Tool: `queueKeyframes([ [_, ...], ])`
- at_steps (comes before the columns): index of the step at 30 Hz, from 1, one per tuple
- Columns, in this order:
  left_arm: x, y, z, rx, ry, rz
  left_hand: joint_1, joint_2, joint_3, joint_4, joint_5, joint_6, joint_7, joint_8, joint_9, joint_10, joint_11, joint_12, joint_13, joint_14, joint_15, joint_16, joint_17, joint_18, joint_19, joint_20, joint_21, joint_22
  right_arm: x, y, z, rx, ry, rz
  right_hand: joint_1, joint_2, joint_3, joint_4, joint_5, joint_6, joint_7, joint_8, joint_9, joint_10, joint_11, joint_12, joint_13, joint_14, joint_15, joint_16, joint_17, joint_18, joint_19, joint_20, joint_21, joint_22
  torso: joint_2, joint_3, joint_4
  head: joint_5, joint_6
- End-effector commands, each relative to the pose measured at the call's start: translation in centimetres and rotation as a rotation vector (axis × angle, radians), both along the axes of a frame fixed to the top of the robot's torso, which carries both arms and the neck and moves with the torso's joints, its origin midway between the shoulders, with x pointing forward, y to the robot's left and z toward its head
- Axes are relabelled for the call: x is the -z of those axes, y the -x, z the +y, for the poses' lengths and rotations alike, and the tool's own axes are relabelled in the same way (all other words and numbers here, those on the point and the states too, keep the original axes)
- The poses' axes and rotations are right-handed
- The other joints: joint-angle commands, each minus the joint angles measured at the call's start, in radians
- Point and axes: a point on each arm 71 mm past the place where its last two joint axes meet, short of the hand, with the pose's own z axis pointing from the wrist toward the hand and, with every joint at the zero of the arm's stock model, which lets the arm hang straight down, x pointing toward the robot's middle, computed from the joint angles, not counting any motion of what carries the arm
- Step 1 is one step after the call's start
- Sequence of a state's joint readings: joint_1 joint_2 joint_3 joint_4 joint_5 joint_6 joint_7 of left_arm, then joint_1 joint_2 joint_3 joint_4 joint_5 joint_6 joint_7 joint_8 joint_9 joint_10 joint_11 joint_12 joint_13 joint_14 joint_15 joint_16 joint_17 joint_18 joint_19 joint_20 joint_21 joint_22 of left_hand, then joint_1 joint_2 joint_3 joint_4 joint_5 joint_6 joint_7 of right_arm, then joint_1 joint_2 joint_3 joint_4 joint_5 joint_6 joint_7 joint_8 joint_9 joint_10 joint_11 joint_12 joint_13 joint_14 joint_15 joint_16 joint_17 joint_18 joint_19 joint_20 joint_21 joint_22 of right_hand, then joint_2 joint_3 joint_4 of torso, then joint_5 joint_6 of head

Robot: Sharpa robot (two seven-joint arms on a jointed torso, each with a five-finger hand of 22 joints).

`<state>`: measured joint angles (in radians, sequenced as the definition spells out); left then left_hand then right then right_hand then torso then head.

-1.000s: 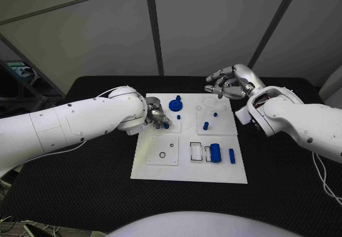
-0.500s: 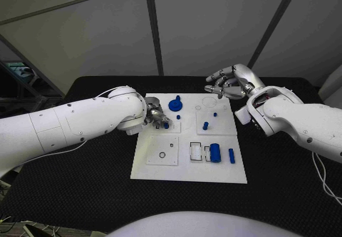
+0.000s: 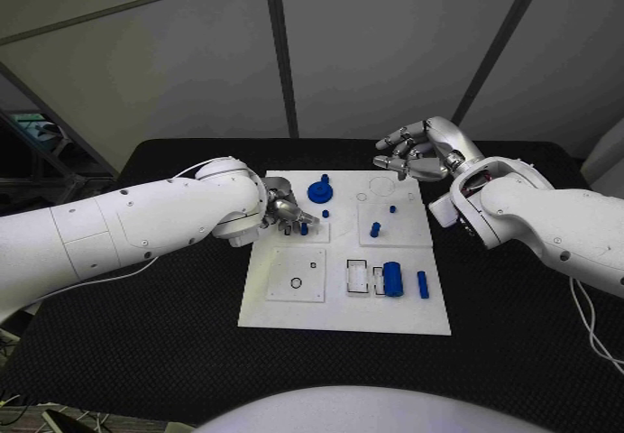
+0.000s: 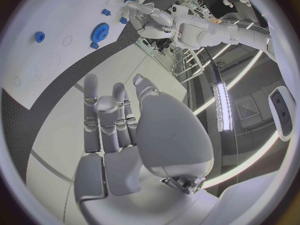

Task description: Assemble the parts on the task board

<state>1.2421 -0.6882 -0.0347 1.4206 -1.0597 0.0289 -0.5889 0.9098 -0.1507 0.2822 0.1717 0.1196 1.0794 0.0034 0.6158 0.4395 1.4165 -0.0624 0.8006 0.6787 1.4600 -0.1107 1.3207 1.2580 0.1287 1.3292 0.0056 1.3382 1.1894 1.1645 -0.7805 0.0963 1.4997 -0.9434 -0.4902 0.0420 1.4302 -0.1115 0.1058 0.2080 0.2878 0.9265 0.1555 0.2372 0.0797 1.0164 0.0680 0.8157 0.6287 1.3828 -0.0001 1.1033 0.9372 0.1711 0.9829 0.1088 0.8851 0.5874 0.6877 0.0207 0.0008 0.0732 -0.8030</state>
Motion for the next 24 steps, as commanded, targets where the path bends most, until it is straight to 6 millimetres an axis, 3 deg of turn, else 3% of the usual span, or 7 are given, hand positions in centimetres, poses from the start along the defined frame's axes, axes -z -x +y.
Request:
queueKeyframes([
  [1, -0.5, -0.1, 0.2, -0.010, 0.010, -0.015, 0.023, 0.007, -0.037, 0.010, -0.004, -0.007, -0.002, 0.007, 0.000, -0.011, -0.001, 0.004, -0.001, 0.041, 0.000, 0.003, 0.001, -0.042, 0.006, -0.002, -0.005, -0.001, -0.1, 0.0, 0.0, -0.003, -0.002, -0.002, -0.011, 0.000, -0.001, 0.007, 0.006, -0.007, -0.001, 0.007, -0.001, -0.006, 0.001, 0.001, -0.001, -0.007, -0.002, -0.003, -0.001, 0.013, 0.008, 0.000, -0.007, -0.002, 0.000, -0.0001, 0.0009, -0.001, 0.000],
  [6, -2.2, -0.5, 0.4, -0.022, 0.047, -0.045, 0.053, 0.017, -0.087, 0.020, -0.002, -0.024, 0.003, 0.012, 0.001, -0.028, 0.003, -0.012, -0.024, 0.041, 0.002, 0.001, 0.000, -0.038, -0.004, 0.000, -0.018, -0.017, -0.1, -0.1, -0.1, 0.000, -0.002, -0.002, -0.011, 0.000, -0.001, 0.007, 0.006, -0.007, -0.001, 0.007, -0.001, -0.006, 0.001, 0.001, -0.001, -0.007, -0.002, -0.003, -0.001, 0.013, 0.008, 0.000, -0.007, -0.002, 0.000, -0.0002, 0.0011, -0.001, 0.006],
  [9, -3.6, -0.8, 0.7, -0.026, 0.071, -0.055, 0.086, 0.021, -0.120, 0.022, 0.000, -0.051, 0.013, 0.007, -0.003, -0.059, 0.011, -0.056, -0.075, 0.040, 0.008, -0.001, -0.002, -0.031, -0.029, 0.005, -0.045, -0.053, 0.0, -0.1, -0.1, 0.002, -0.002, -0.001, -0.011, 0.000, -0.001, 0.007, 0.006, -0.007, -0.001, 0.007, -0.001, -0.006, 0.001, 0.001, -0.001, -0.007, -0.002, -0.003, -0.001, 0.013, 0.008, 0.000, -0.007, -0.002, -0.001, -0.0002, 0.0011, -0.001, 0.008],
  [11, -4.5, -1.1, 1.1, -0.026, 0.080, -0.054, 0.114, 0.024, -0.141, 0.021, 0.000, -0.087, 0.028, -0.012, -0.014, -0.087, 0.024, -0.078, -0.097, 0.038, 0.017, -0.005, -0.007, -0.022, -0.059, 0.012, -0.078, -0.097, 0.0, -0.2, -0.2, 0.004, -0.001, -0.001, -0.011, 0.000, -0.001, 0.007, 0.006, -0.007, -0.001, 0.007, -0.001, -0.006, 0.001, 0.001, -0.001, -0.007, -0.002, -0.003, -0.001, 0.013, 0.008, 0.000, -0.007, -0.002, -0.001, 0.0011, 0.0002, 0.000, 0.012],
  [15, -6.7, -2.3, 2.2, -0.027, 0.087, -0.054, 0.154, 0.039, -0.185, 0.035, 0.002, -0.186, 0.076, -0.095, -0.069, -0.138, 0.065, -0.096, -0.111, 0.027, 0.051, -0.023, -0.028, -0.012, -0.105, 0.038, -0.132, -0.161, 0.0, -0.2, -0.3, 0.007, -0.001, 0.000, -0.011, 0.000, -0.001, 0.007, 0.006, -0.007, -0.001, 0.007, -0.001, -0.006, 0.001, 0.001, -0.001, -0.007, -0.002, -0.003, -0.001, 0.013, 0.008, 0.000, -0.007, -0.002, 0.000, 0.0008, 0.0008, 0.000, 0.018],
  [21, -7.4, -4.4, 3.6, -0.057, 0.060, -0.032, 0.180, 0.054, -0.230, 0.055, 0.002, -0.177, 0.085, -0.120, -0.104, -0.147, 0.073, -0.095, -0.119, 0.025, 0.059, -0.025, -0.031, -0.006, -0.109, 0.053, -0.145, -0.169, 0.0, -0.3, -0.3, 0.009, -0.001, 0.000, -0.012, 0.000, 0.000, 0.008, 0.007, -0.007, -0.001, 0.007, -0.001, -0.006, 0.001, 0.002, -0.002, -0.006, -0.002, -0.003, 0.000, 0.013, 0.008, 0.000, -0.008, -0.002, 0.000, 0.0023, 0.0002, 0.007, 0.026],
  [24, -7.0, -5.3, 4.1, -0.073, 0.038, -0.018, 0.188, 0.059, -0.239, 0.059, 0.003, -0.175, 0.085, -0.125, -0.111, -0.149, 0.074, -0.094, -0.121, 0.023, 0.060, -0.027, -0.034, -0.005, -0.111, 0.055, -0.149, -0.172, 0.0, -0.3, -0.2, 0.008, -0.001, 0.000, -0.012, 0.000, 0.000, 0.008, 0.007, -0.007, -0.001, 0.007, -0.001, -0.006, 0.001, 0.002, -0.002, -0.006, -0.002, -0.003, 0.000, 0.013, 0.008, 0.000, -0.008, -0.002, 0.002, 0.0007, -0.0010, 0.014, 0.031],
])
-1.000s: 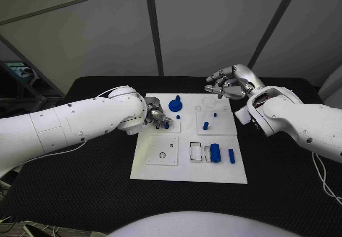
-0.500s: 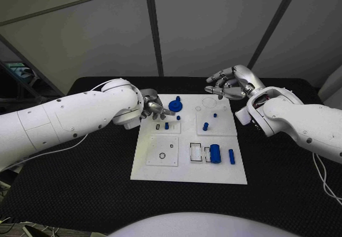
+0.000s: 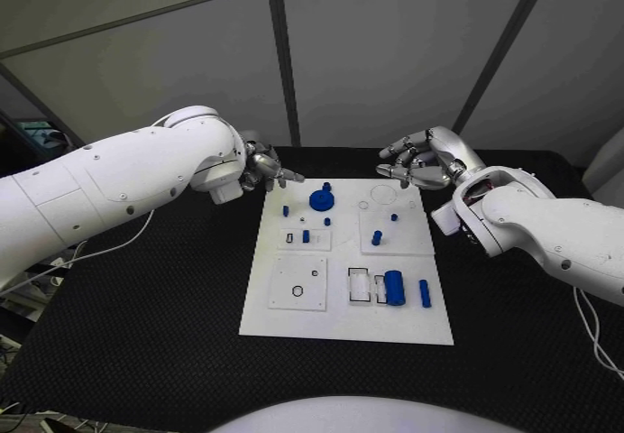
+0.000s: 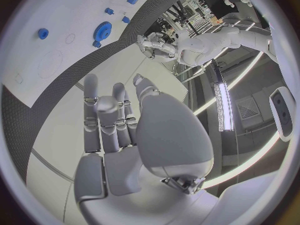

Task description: Assemble the parts on the task board

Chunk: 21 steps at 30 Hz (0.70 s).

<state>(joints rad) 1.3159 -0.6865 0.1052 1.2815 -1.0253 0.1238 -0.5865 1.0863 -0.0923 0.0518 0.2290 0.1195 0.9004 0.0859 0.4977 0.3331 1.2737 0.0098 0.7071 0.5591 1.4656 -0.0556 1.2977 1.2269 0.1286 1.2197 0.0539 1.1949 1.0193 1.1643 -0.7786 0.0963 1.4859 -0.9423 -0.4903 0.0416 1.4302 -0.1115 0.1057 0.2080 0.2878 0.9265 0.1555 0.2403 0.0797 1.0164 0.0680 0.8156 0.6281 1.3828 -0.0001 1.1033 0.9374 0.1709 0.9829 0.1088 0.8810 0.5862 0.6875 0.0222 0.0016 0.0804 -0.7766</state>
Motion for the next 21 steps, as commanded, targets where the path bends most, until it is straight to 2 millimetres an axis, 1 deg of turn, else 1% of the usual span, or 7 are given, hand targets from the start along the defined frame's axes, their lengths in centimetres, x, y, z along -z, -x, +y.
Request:
queueKeyframes([
  [1, 0.7, -0.6, 0.3, 0.034, -0.026, 0.063, 0.013, 0.001, -0.012, 0.003, 0.003, 0.005, 0.003, -0.008, -0.007, -0.007, 0.002, 0.000, -0.002, 0.017, 0.005, -0.006, -0.004, -0.004, -0.002, 0.007, -0.007, -0.004, -0.1, 0.0, 0.1, -0.004, -0.005, -0.002, -0.012, 0.000, 0.000, 0.008, 0.007, -0.007, -0.001, 0.004, -0.001, -0.006, 0.001, 0.002, -0.001, -0.006, -0.002, -0.003, -0.001, 0.013, 0.008, 0.000, -0.004, -0.001, 0.003, -0.0011, -0.0025, 0.010, 0.006],
  [4, 1.3, -1.2, 0.6, 0.037, -0.046, 0.088, 0.014, 0.003, -0.036, 0.018, -0.002, 0.005, 0.006, -0.016, -0.019, -0.013, 0.005, 0.001, -0.005, 0.013, 0.008, -0.012, -0.011, -0.002, -0.007, 0.010, -0.016, -0.012, -0.1, 0.0, 0.2, -0.005, -0.005, -0.001, -0.012, 0.000, 0.000, 0.008, 0.007, -0.007, -0.001, 0.004, -0.001, -0.006, 0.001, 0.002, -0.001, -0.006, -0.002, -0.003, -0.001, 0.013, 0.008, 0.000, -0.004, -0.001, 0.003, -0.0015, -0.0037, 0.020, 0.007],
  [7, 1.9, -1.6, 0.8, 0.042, -0.064, 0.113, 0.020, 0.008, -0.057, 0.032, -0.027, 0.009, 0.007, -0.021, -0.029, -0.017, 0.006, 0.004, -0.008, 0.010, 0.010, -0.016, -0.016, -0.001, -0.010, 0.012, -0.021, -0.015, -0.1, 0.0, 0.2, -0.006, -0.005, -0.001, -0.011, 0.000, 0.000, 0.008, 0.007, -0.008, -0.001, 0.004, -0.001, -0.006, 0.001, 0.002, -0.001, -0.007, -0.002, -0.004, -0.001, 0.013, 0.009, 0.000, -0.004, -0.001, 0.003, -0.0011, -0.0038, 0.021, 0.006],
  [8, 2.1, -1.7, 0.9, 0.044, -0.070, 0.122, 0.023, 0.010, -0.060, 0.033, -0.030, 0.011, 0.007, -0.021, -0.031, -0.017, 0.006, 0.005, -0.008, 0.009, 0.010, -0.017, -0.017, -0.001, -0.009, 0.012, -0.021, -0.014, -0.1, 0.0, 0.2, -0.006, -0.005, -0.001, -0.011, 0.000, 0.000, 0.008, 0.007, -0.008, -0.002, 0.004, -0.001, -0.006, 0.001, 0.002, -0.001, -0.007, -0.002, -0.004, -0.001, 0.013, 0.009, 0.000, -0.004, -0.001, 0.002, -0.0013, -0.0013, 0.020, 0.005],
  [12, 3.0, -2.0, 0.9, 0.048, -0.092, 0.149, 0.032, 0.016, -0.066, 0.035, -0.032, 0.015, 0.007, -0.022, -0.035, -0.018, 0.006, 0.007, -0.009, 0.009, 0.010, -0.017, -0.017, -0.001, -0.008, 0.013, -0.021, -0.012, -0.1, 0.0, 0.3, -0.008, -0.005, 0.000, -0.011, 0.000, 0.000, 0.008, 0.007, -0.008, -0.002, 0.004, -0.001, -0.006, 0.001, 0.002, -0.001, -0.007, -0.002, -0.004, -0.001, 0.013, 0.009, 0.000, -0.004, -0.001, 0.001, -0.0007, -0.0008, 0.021, 0.002],
  [18, 3.8, -2.1, 0.9, 0.049, -0.119, 0.159, 0.040, 0.020, -0.069, 0.035, -0.031, 0.017, 0.006, -0.023, -0.038, -0.019, 0.006, 0.009, -0.010, 0.008, 0.010, -0.017, -0.017, -0.001, -0.008, 0.013, -0.022, -0.012, -0.1, 0.0, 0.3, -0.010, -0.005, 0.000, -0.011, 0.000, 0.000, 0.008, 0.007, -0.008, -0.002, 0.004, -0.001, -0.006, 0.001, 0.002, -0.001, -0.007, -0.002, -0.004, -0.001, 0.013, 0.009, 0.000, -0.004, -0.001, 0.002, -0.0024, -0.0011, 0.020, 0.000],
  [21, 4.1, -2.2, 0.9, 0.049, -0.123, 0.158, 0.044, 0.026, -0.072, 0.037, -0.031, 0.021, 0.006, -0.022, -0.040, -0.020, 0.005, 0.010, -0.010, 0.009, 0.009, -0.016, -0.016, -0.001, -0.007, 0.013, -0.021, -0.010, -0.1, 0.0, 0.3, -0.010, -0.005, -0.001, -0.011, 0.000, 0.000, 0.008, 0.007, -0.008, -0.002, 0.004, -0.001, -0.006, 0.001, 0.002, -0.001, -0.007, -0.002, -0.004, -0.001, 0.013, 0.009, 0.000, -0.004, -0.001, 0.001, -0.0017, -0.0011, 0.021, 0.000],
])
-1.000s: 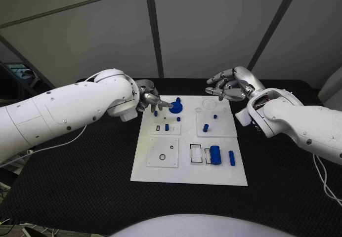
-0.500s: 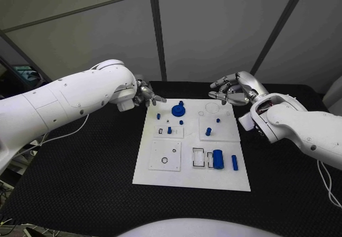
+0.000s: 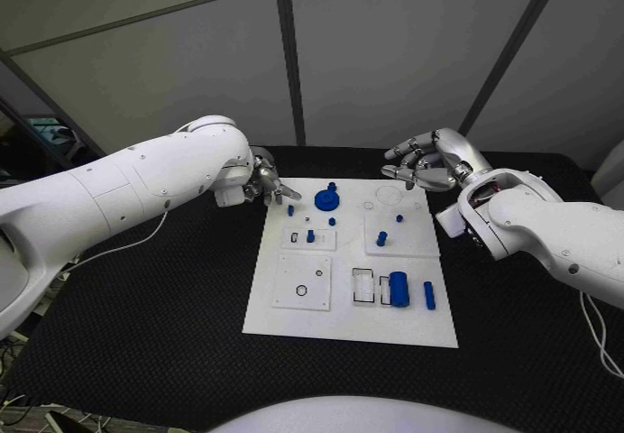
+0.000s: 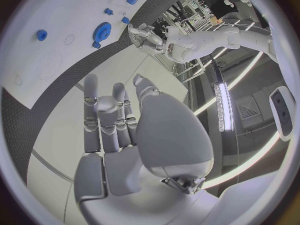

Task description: Assemble the parts on the task board

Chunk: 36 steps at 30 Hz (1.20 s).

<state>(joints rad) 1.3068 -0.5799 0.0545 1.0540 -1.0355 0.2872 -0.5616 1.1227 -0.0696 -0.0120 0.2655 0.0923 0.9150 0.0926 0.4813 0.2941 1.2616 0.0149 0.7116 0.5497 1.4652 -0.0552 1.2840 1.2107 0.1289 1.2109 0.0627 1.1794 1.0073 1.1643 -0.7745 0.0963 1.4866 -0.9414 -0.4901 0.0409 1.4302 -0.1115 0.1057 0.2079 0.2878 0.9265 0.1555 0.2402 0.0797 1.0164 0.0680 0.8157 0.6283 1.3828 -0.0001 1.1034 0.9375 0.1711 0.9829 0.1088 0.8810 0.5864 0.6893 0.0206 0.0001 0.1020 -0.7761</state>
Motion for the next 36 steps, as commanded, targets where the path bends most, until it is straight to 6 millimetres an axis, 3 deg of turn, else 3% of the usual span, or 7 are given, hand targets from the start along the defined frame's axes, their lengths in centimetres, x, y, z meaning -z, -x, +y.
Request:
queueKeyframes([
  [1, 0.1, 0.0, -0.2, 0.035, -0.017, 0.006, 0.008, 0.004, -0.008, 0.001, -0.004, 0.007, -0.001, -0.006, -0.002, -0.007, 0.000, 0.006, -0.001, 0.009, 0.009, -0.002, 0.000, -0.002, 0.002, 0.004, -0.005, 0.002, -0.1, 0.0, 0.1, -0.006, -0.003, -0.002, -0.011, 0.000, 0.000, 0.008, 0.007, -0.008, -0.002, 0.004, -0.001, -0.006, 0.001, 0.002, -0.001, -0.007, -0.002, -0.004, -0.001, 0.013, 0.009, 0.000, -0.004, -0.001, -0.001, 0.0006, 0.0004, 0.000, -0.001],
  [36, 1.2, -0.2, -1.3, 0.061, -0.021, 0.026, 0.090, 0.069, -0.023, -0.024, -0.001, 0.059, -0.016, 0.009, -0.020, 0.000, -0.013, 0.018, -0.013, 0.018, -0.002, 0.015, 0.017, -0.008, 0.026, -0.005, 0.013, 0.038, -0.1, -0.1, 0.4, -0.012, -0.004, 0.000, -0.009, 0.000, 0.003, 0.008, 0.009, -0.008, -0.002, 0.005, -0.001, -0.007, 0.001, 0.002, -0.003, -0.006, -0.002, -0.005, -0.001, 0.013, 0.009, 0.000, -0.006, -0.002, -0.001, 0.0004, 0.0010, -0.006, -0.007],
])
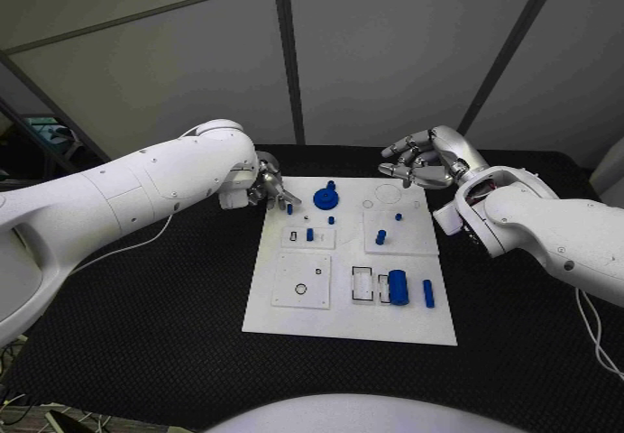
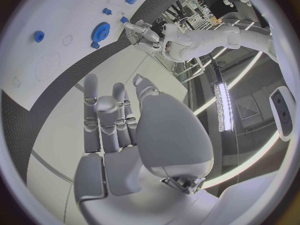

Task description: Assemble the parts on the task board

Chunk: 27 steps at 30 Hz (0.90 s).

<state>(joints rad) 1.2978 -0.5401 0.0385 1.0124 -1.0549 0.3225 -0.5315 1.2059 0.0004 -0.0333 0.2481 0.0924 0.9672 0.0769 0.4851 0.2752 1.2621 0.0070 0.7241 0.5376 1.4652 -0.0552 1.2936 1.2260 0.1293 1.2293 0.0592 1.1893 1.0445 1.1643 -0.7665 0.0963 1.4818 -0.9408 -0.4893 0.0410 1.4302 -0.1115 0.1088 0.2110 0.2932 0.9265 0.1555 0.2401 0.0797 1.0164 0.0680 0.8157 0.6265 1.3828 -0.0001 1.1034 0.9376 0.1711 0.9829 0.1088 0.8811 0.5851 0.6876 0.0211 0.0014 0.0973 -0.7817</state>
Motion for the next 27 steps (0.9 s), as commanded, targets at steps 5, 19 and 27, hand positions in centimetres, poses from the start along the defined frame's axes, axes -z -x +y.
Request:
queueKeyframes([
  [5, 0.01, -0.13, -0.17, 0.010, -0.004, -0.001, 0.014, 0.005, -0.001, -0.011, -0.002, 0.011, -0.002, 0.006, -0.002, 0.001, -0.006, 0.005, -0.002, 0.019, -0.003, 0.006, 0.002, -0.009, 0.009, -0.002, 0.004, 0.003, -0.10, 0.00, 0.14, -0.009, -0.002, -0.001, -0.009, 0.000, -0.001, 0.005, 0.003, -0.008, -0.002, 0.005, -0.001, -0.007, 0.001, 0.002, -0.001, -0.006, -0.002, -0.005, -0.001, 0.013, 0.009, 0.000, -0.006, -0.001, 0.000, 0.0000, 0.0000, -0.002, -0.001],
  [19, 0.15, -0.15, -0.51, 0.024, -0.001, 0.007, 0.087, 0.043, 0.027, -0.064, -0.007, 0.017, -0.007, 0.004, -0.011, 0.001, -0.012, 0.000, -0.014, 0.020, -0.007, 0.008, 0.003, -0.010, 0.014, -0.007, 0.006, 0.012, -0.09, 0.01, 0.19, -0.010, -0.002, 0.000, -0.008, 0.001, 0.001, 0.005, 0.004, -0.008, -0.002, 0.005, -0.001, -0.007, 0.001, 0.003, -0.002, -0.006, -0.003, -0.004, 0.000, 0.013, 0.010, 0.000, -0.006, -0.001, 0.000, 0.0002, -0.0001, -0.004, -0.004],
  [27, 0.22, -0.14, -0.45, 0.026, -0.003, 0.011, 0.091, 0.043, 0.028, -0.069, -0.010, 0.021, -0.008, 0.006, -0.012, 0.003, -0.013, 0.000, -0.015, 0.021, -0.008, 0.011, 0.007, -0.012, 0.018, -0.008, 0.010, 0.019, -0.09, 0.01, 0.19, -0.010, -0.001, 0.001, -0.007, 0.001, 0.001, 0.005, 0.005, -0.008, -0.002, 0.005, -0.001, -0.007, 0.000, 0.003, -0.002, -0.006, -0.003, -0.005, 0.000, 0.013, 0.010, 0.000, -0.007, -0.002, 0.000, -0.0002, 0.0007, -0.003, -0.007],
])
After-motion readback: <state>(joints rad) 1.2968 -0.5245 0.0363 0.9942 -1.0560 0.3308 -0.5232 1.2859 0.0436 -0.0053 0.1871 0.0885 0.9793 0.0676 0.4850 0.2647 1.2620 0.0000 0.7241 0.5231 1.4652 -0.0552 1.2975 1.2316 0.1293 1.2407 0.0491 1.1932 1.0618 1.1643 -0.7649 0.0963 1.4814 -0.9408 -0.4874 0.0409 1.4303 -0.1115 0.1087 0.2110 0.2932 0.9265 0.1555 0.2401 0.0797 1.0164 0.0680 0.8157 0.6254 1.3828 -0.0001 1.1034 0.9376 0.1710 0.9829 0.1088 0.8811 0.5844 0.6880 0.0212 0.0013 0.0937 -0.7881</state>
